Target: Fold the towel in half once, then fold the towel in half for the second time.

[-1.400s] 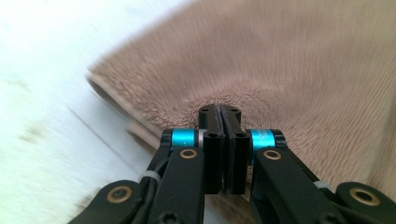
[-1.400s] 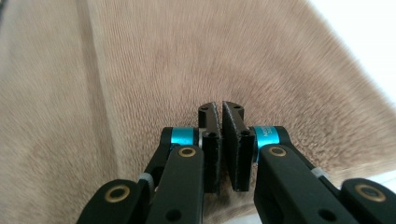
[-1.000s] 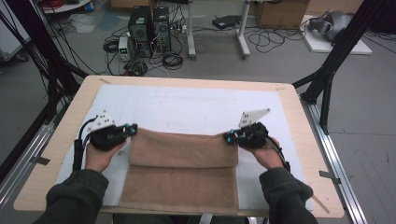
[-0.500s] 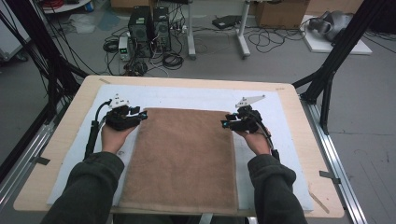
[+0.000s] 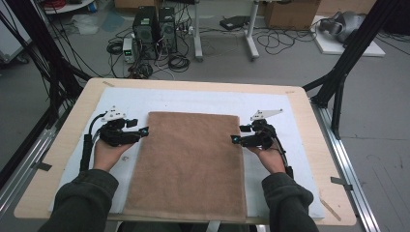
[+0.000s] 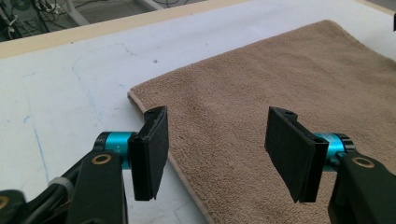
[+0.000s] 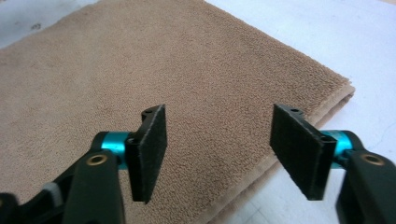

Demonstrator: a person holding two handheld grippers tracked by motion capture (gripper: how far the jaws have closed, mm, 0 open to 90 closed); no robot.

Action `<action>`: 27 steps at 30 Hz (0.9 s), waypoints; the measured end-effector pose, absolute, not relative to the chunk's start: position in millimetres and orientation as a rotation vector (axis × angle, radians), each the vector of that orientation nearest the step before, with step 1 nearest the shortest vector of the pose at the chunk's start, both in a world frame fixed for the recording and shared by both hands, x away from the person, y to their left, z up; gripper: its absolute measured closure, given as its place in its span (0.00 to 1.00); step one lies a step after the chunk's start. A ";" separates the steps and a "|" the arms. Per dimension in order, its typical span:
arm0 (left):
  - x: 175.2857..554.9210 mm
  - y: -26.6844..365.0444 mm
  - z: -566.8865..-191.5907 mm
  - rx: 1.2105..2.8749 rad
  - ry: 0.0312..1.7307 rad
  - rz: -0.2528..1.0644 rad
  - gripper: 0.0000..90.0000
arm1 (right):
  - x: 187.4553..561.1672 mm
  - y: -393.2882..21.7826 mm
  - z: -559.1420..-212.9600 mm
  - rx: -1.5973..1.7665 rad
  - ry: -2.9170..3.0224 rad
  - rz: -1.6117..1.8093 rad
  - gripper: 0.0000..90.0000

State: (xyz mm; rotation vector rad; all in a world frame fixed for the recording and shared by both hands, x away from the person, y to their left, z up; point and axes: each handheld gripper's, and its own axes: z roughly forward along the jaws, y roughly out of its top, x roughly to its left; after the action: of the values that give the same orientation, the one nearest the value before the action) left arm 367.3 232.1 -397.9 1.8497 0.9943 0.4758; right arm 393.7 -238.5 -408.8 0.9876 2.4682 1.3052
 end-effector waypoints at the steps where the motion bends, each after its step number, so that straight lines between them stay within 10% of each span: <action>1: 367.3 231.4 -398.3 1.855 0.996 0.476 0.44 | 392.9 -236.9 -408.7 0.991 2.477 1.304 0.37; 27: 367.8 227.3 -400.6 1.892 0.982 0.445 0.41 | 380.1 -217.7 -401.4 0.893 2.506 1.262 0.31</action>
State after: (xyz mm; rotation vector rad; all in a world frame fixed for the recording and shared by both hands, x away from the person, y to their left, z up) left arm 367.8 227.3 -400.6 1.8922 0.9825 0.4446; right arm 380.1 -217.7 -401.4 0.8932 2.5056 1.2618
